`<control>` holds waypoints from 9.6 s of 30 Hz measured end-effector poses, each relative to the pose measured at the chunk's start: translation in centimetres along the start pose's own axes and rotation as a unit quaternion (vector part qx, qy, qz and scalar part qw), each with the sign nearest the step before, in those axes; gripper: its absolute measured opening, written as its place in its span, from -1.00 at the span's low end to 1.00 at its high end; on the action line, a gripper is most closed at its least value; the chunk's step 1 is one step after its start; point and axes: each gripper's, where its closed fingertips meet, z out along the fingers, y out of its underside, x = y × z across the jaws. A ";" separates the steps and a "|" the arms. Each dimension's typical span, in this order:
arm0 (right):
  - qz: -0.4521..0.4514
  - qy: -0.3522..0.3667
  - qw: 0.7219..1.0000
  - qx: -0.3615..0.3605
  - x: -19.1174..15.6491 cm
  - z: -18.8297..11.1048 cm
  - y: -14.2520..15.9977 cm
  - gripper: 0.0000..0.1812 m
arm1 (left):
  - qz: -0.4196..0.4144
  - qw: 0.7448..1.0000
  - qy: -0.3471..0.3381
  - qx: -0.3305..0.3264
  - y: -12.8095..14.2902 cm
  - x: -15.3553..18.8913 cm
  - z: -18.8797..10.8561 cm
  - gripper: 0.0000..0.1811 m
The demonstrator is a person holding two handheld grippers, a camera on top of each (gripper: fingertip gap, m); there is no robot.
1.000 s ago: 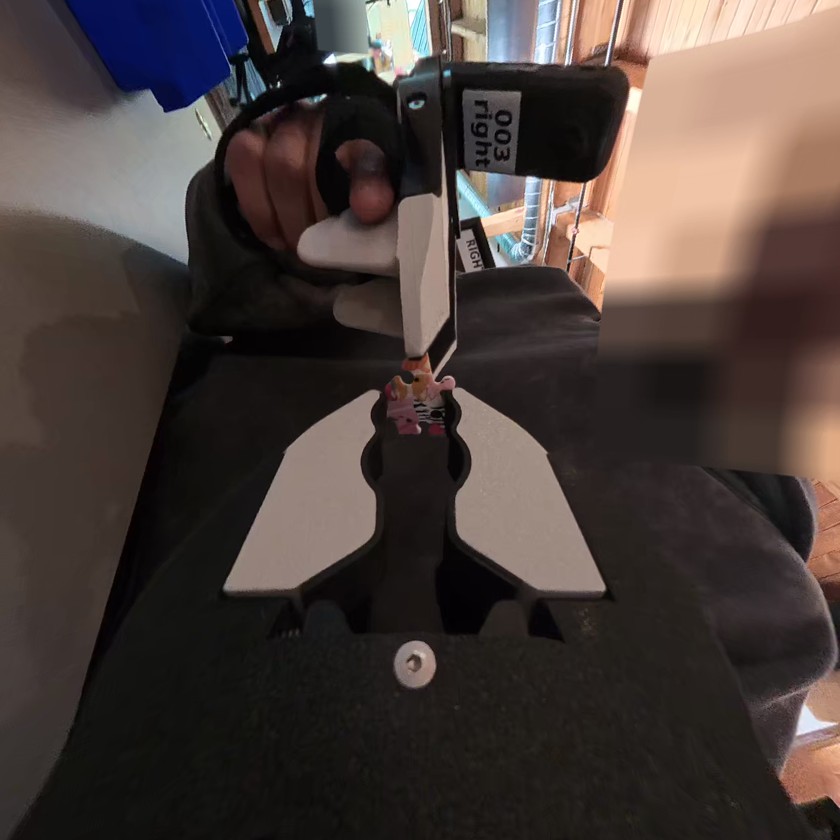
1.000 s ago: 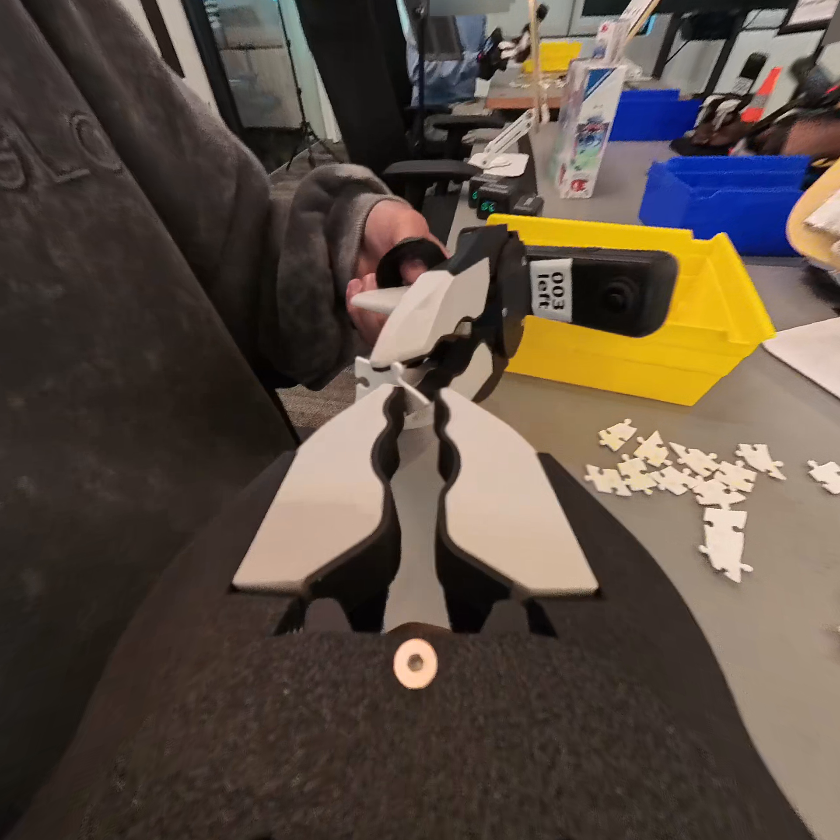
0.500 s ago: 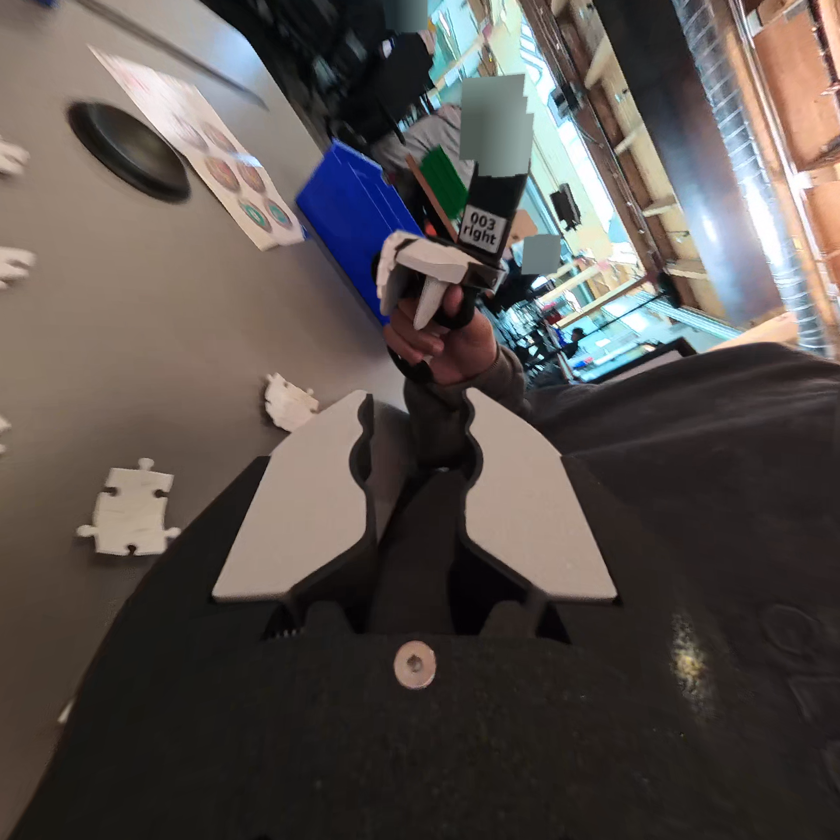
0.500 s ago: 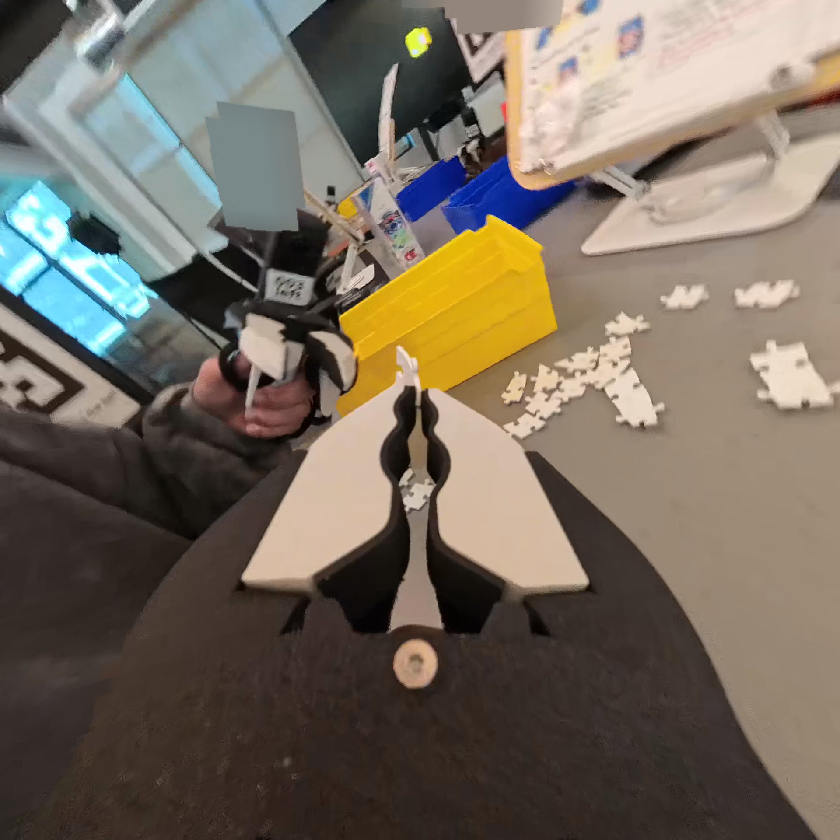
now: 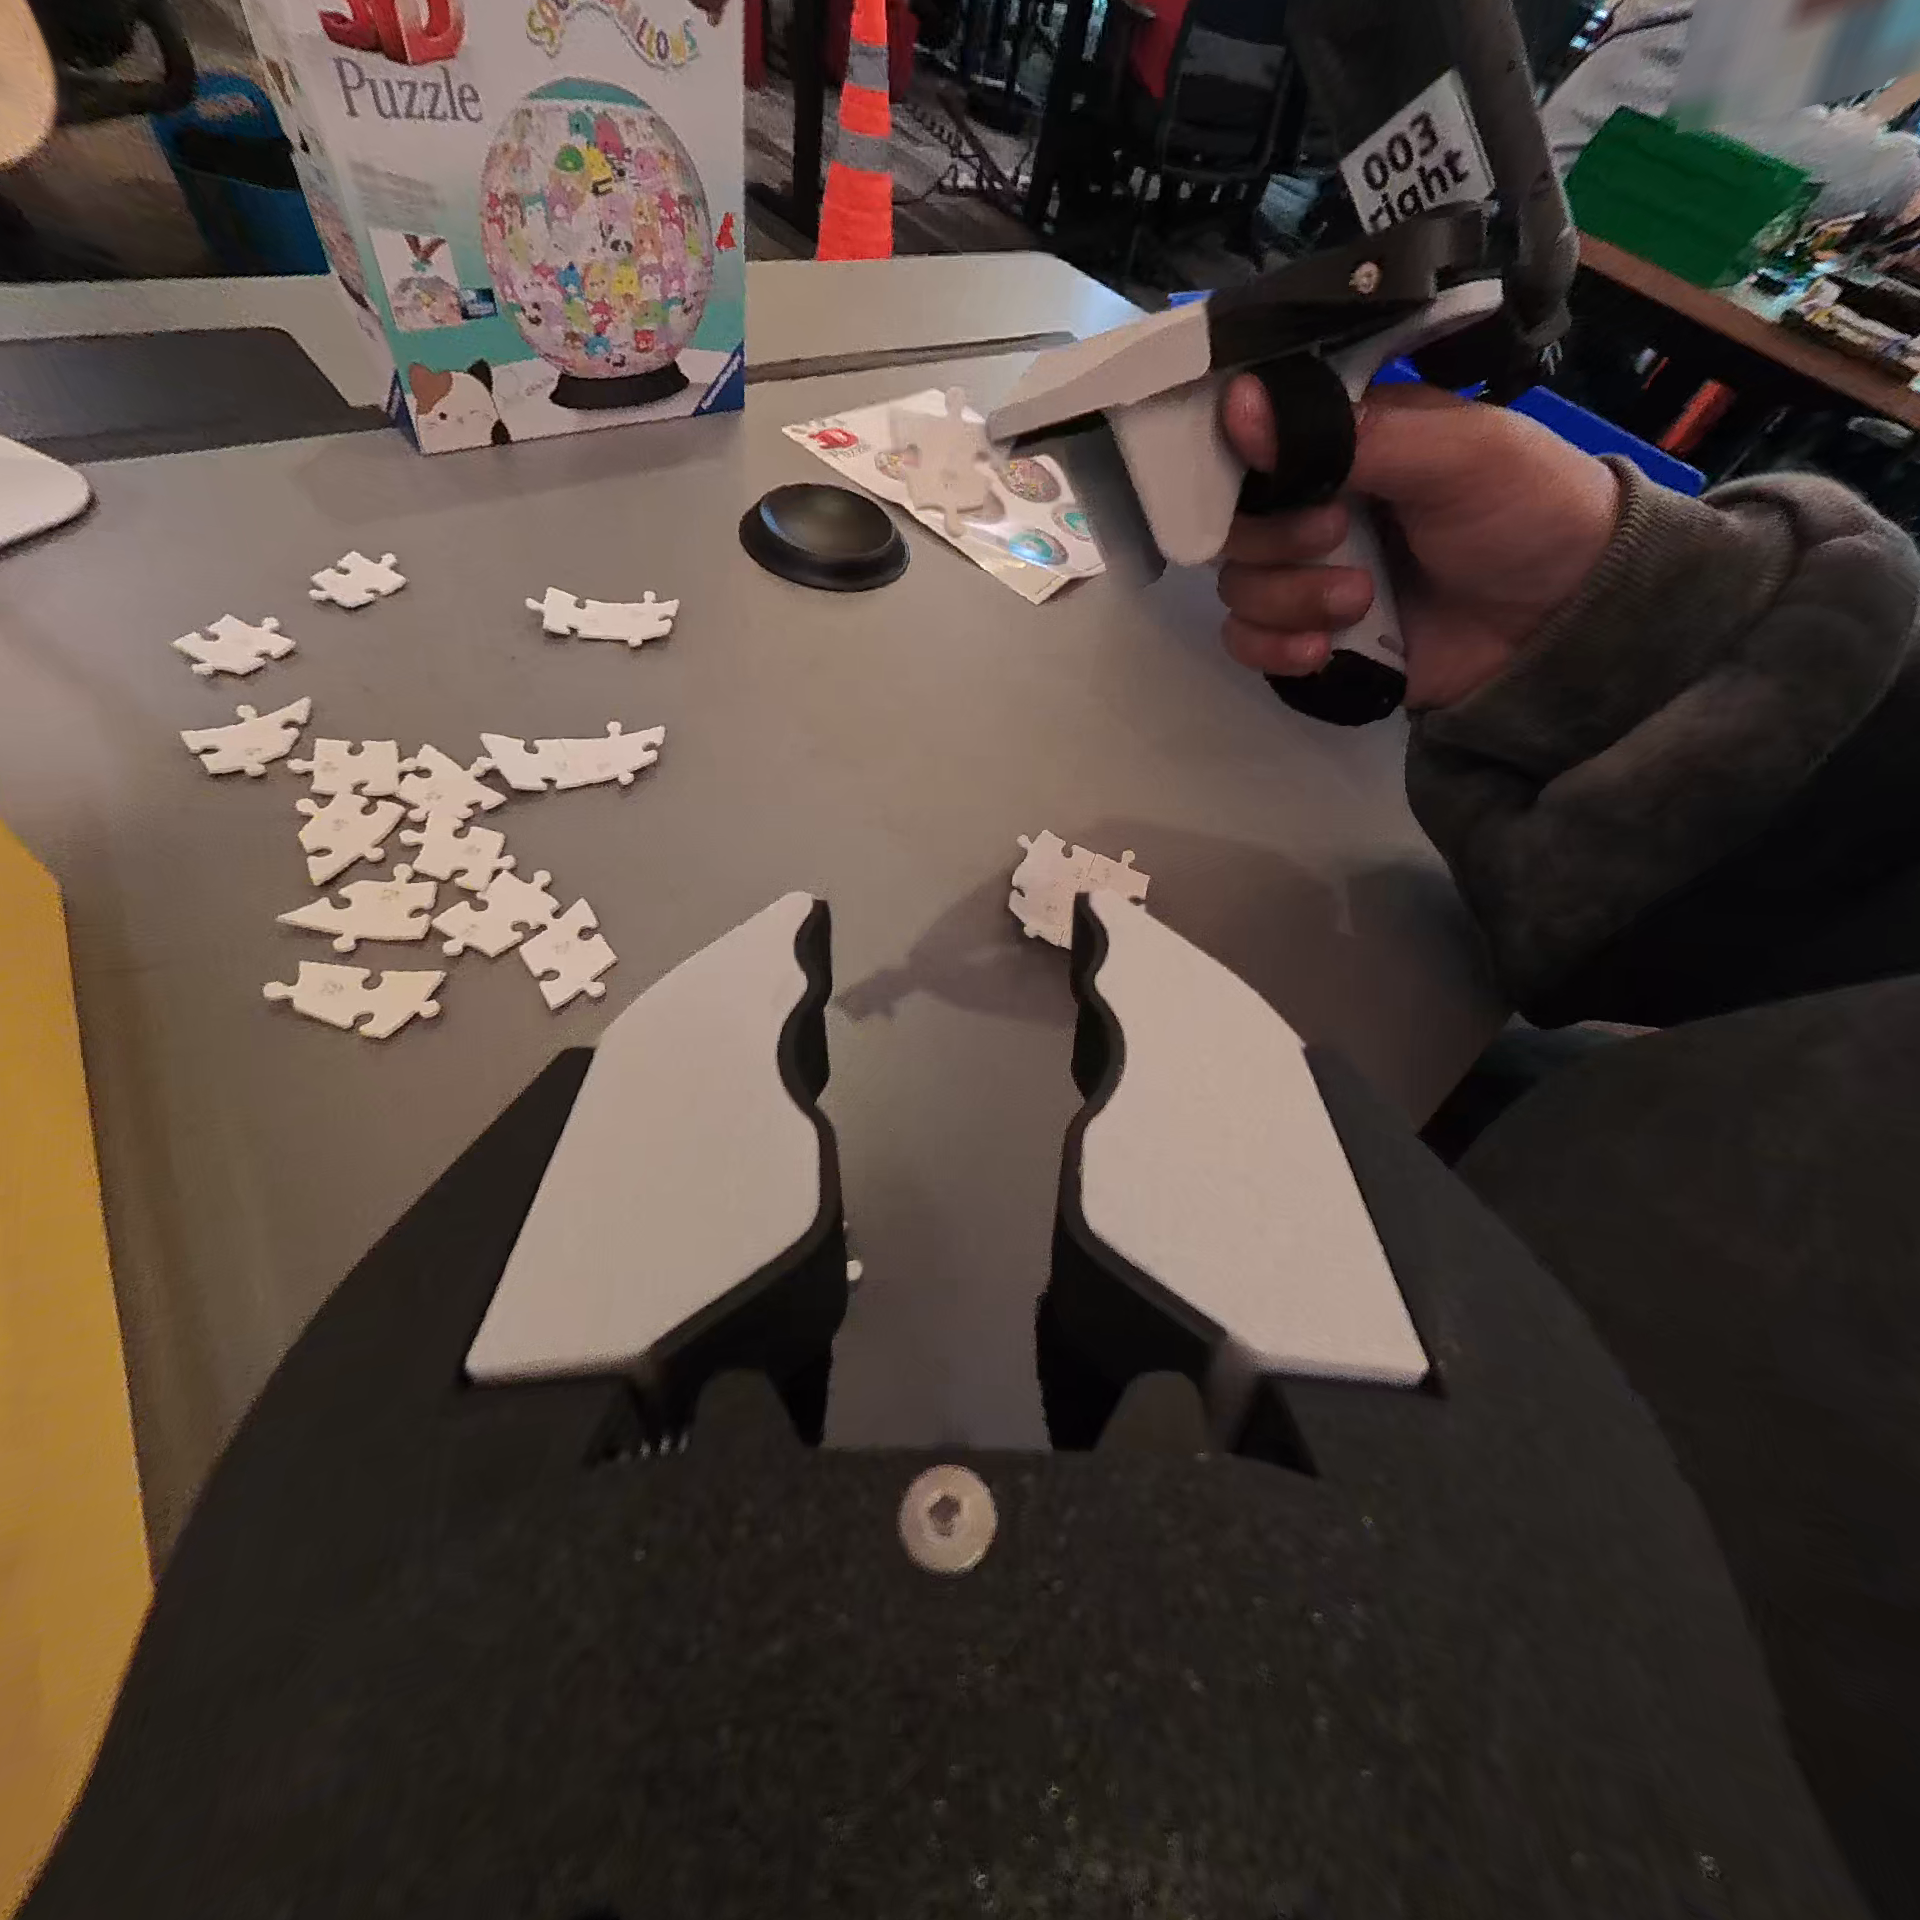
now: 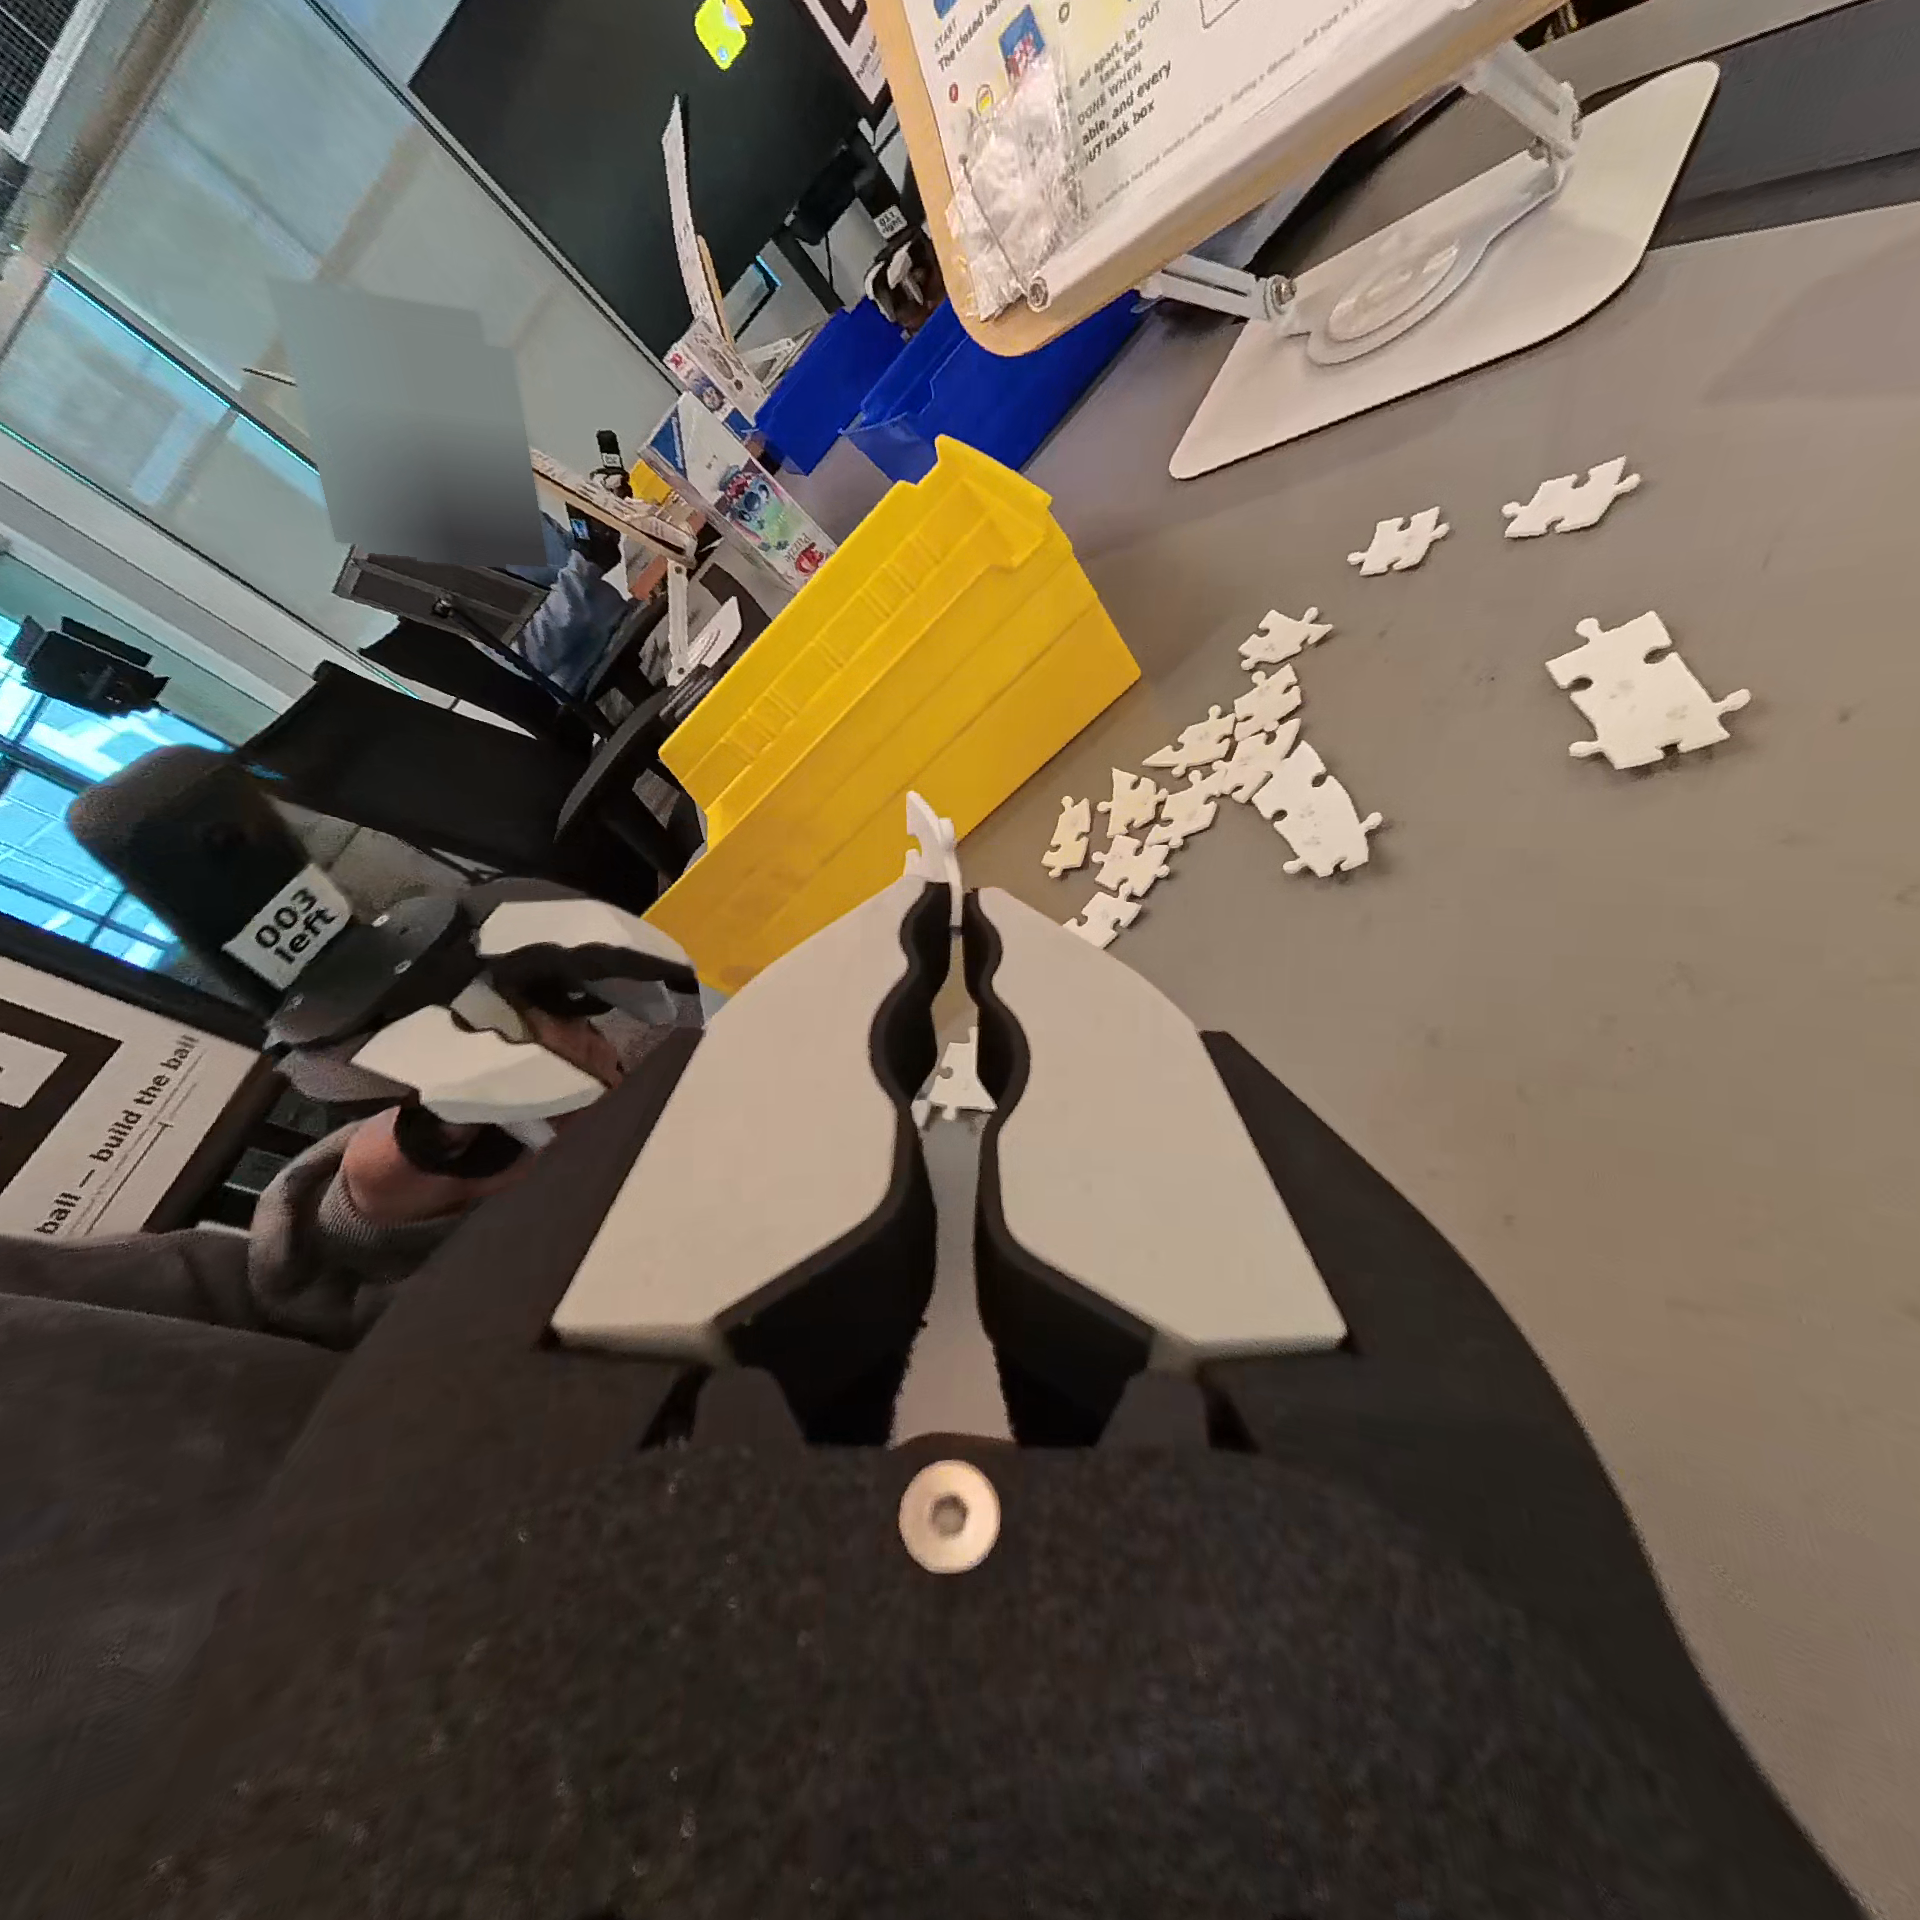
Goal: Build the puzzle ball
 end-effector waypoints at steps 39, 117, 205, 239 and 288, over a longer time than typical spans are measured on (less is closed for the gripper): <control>-0.092 0.113 0.910 -0.389 15.5 15.8 -1.7 -0.98 | 0.029 0.995 -0.094 0.030 3.2 -2.7 -1.8 -0.42; -0.137 -0.044 0.939 -0.312 -5.2 -7.7 12.0 -0.74 | -0.006 0.931 -0.160 -0.327 5.6 -30.7 1.1 -0.22; -0.697 0.115 0.705 -0.066 -7.9 -3.9 8.3 -0.98 | -0.012 0.979 0.196 -0.062 -1.5 9.7 5.2 -0.40; 0.104 -0.283 0.933 -0.195 -9.8 -2.1 9.7 -0.97 | 0.222 0.967 0.121 0.011 0.3 8.6 2.6 -0.52; -0.191 -0.146 0.799 -0.551 3.9 16.1 6.5 -0.97 | -0.036 0.995 -0.047 0.079 5.0 -2.9 -7.1 -0.45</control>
